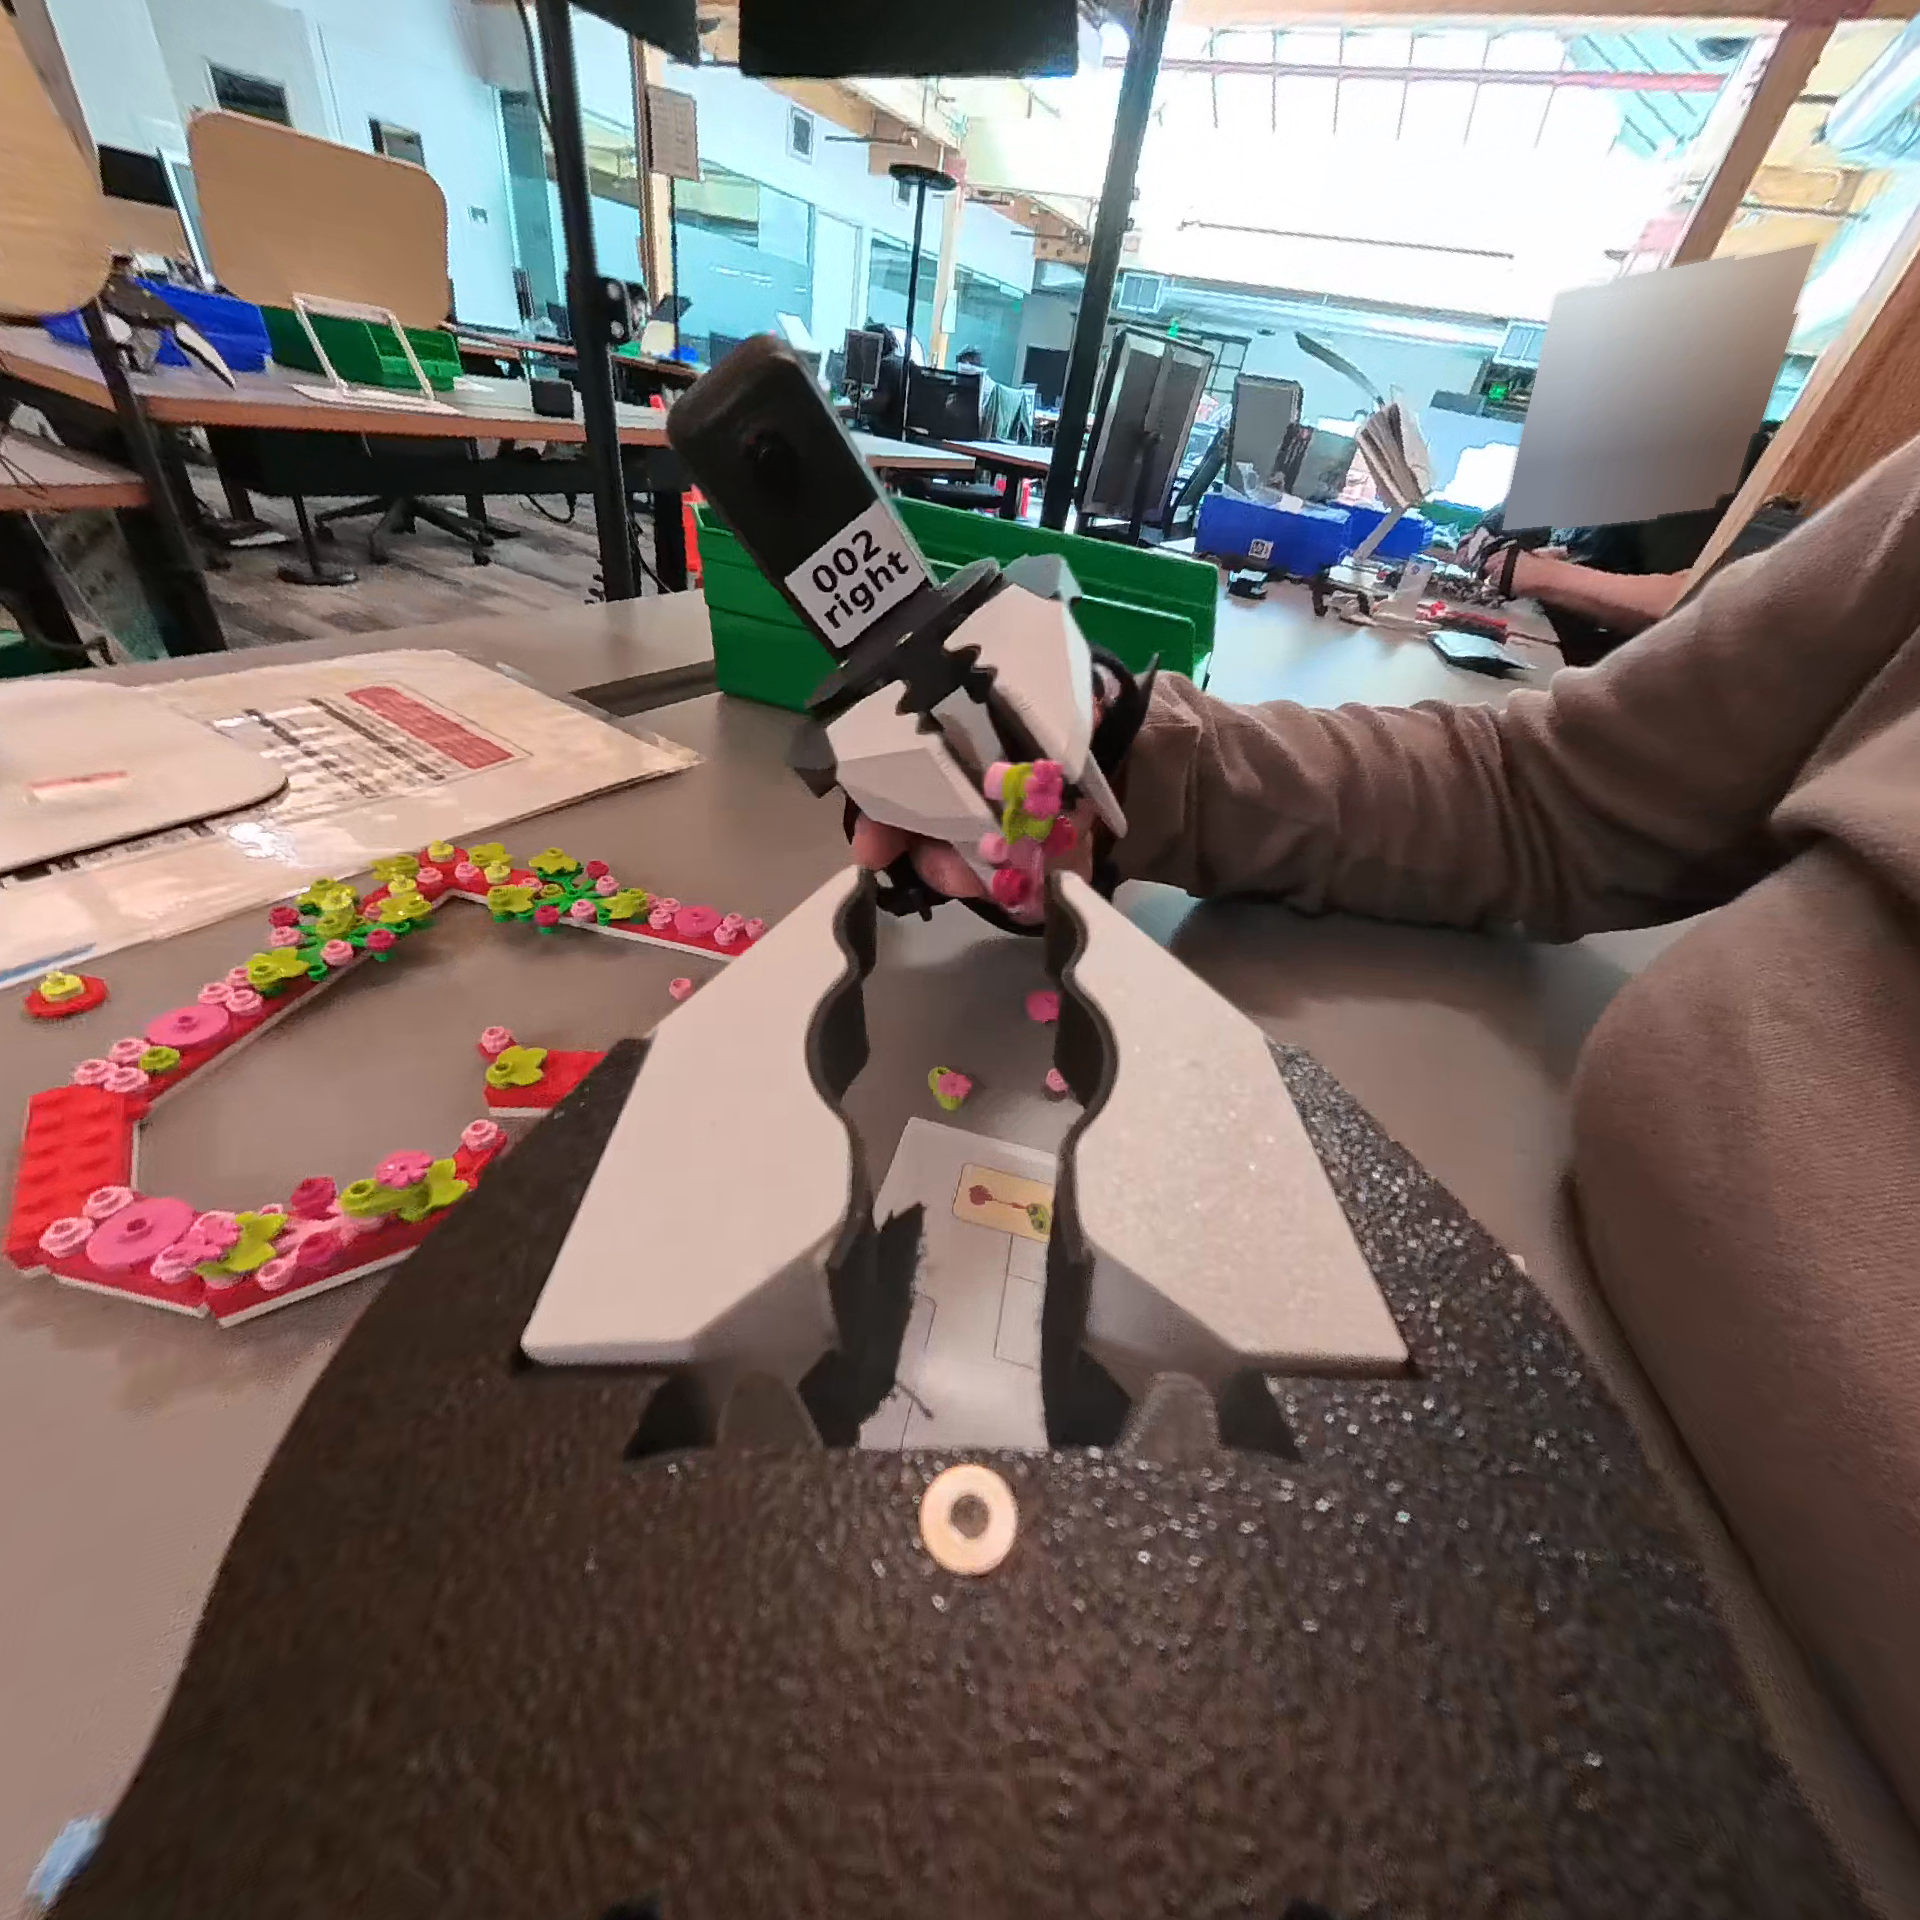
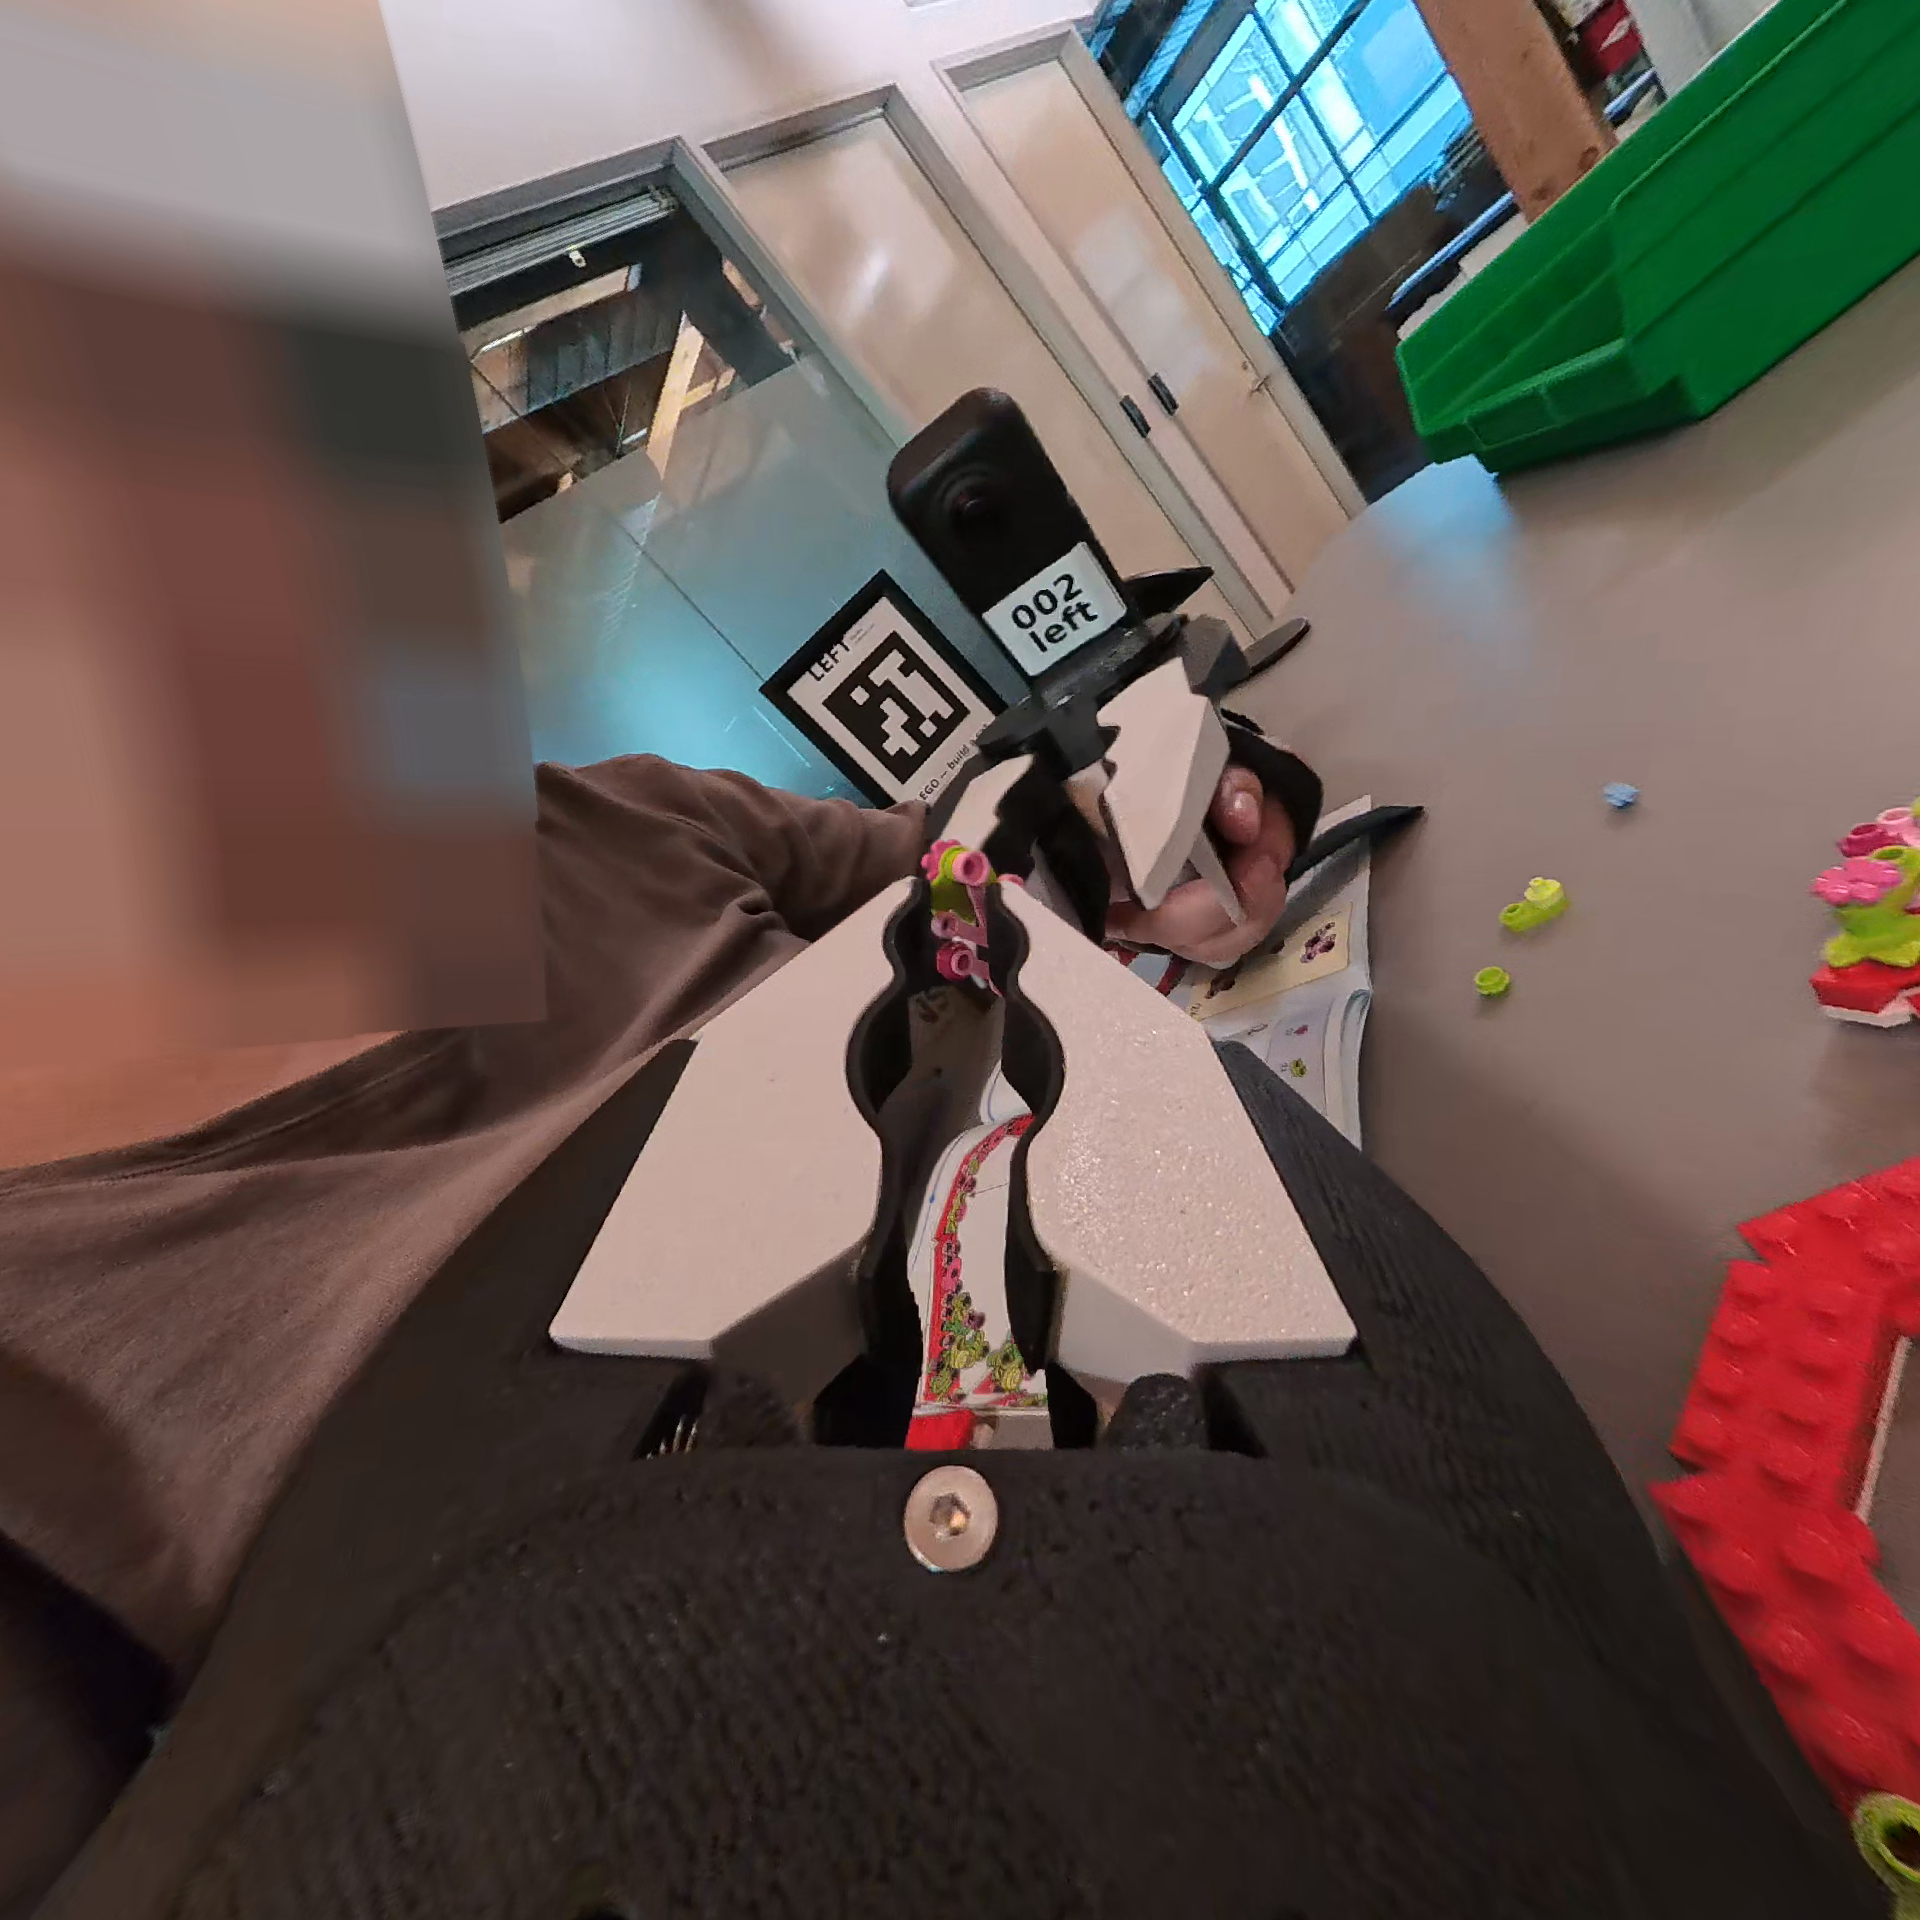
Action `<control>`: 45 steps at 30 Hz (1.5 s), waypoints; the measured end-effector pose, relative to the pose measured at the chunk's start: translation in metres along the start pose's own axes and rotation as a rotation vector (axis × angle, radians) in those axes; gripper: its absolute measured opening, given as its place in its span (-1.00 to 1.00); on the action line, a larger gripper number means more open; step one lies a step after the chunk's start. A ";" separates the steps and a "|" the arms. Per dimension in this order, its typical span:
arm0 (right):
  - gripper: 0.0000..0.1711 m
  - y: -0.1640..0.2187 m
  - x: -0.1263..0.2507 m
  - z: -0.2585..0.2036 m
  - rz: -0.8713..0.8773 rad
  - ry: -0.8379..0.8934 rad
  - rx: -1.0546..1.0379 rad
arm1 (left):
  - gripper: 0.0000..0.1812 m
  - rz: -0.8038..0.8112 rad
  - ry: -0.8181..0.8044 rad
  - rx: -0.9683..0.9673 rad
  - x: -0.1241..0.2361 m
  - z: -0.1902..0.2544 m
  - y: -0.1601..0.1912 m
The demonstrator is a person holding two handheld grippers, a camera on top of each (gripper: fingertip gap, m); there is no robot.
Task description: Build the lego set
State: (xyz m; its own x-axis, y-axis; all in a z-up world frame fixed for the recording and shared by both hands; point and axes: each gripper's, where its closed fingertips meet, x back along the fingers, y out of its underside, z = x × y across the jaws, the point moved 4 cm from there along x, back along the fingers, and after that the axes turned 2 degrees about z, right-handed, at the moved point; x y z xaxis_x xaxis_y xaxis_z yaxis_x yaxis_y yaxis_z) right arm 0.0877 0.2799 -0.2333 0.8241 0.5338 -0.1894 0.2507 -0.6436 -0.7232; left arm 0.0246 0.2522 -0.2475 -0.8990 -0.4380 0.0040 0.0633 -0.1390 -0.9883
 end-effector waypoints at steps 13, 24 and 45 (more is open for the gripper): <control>-0.83 -0.003 -0.002 0.006 0.020 0.120 0.156 | -0.94 -0.007 -0.001 0.079 0.001 -0.008 0.004; -0.94 -0.003 -0.003 0.014 -0.034 0.326 0.405 | -0.94 -0.022 0.016 0.204 0.008 -0.017 0.005; -0.95 -0.005 0.045 0.045 -0.433 0.669 0.217 | -0.80 -0.091 -0.314 -0.136 0.044 -0.056 -0.014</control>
State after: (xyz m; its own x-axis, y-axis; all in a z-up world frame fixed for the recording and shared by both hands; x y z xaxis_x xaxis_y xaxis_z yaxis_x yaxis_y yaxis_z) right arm 0.1007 0.3317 -0.2680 0.8228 0.2268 0.5212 0.5681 -0.2989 -0.7668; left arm -0.0406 0.2847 -0.2423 -0.7198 -0.6839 0.1192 -0.0888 -0.0796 -0.9929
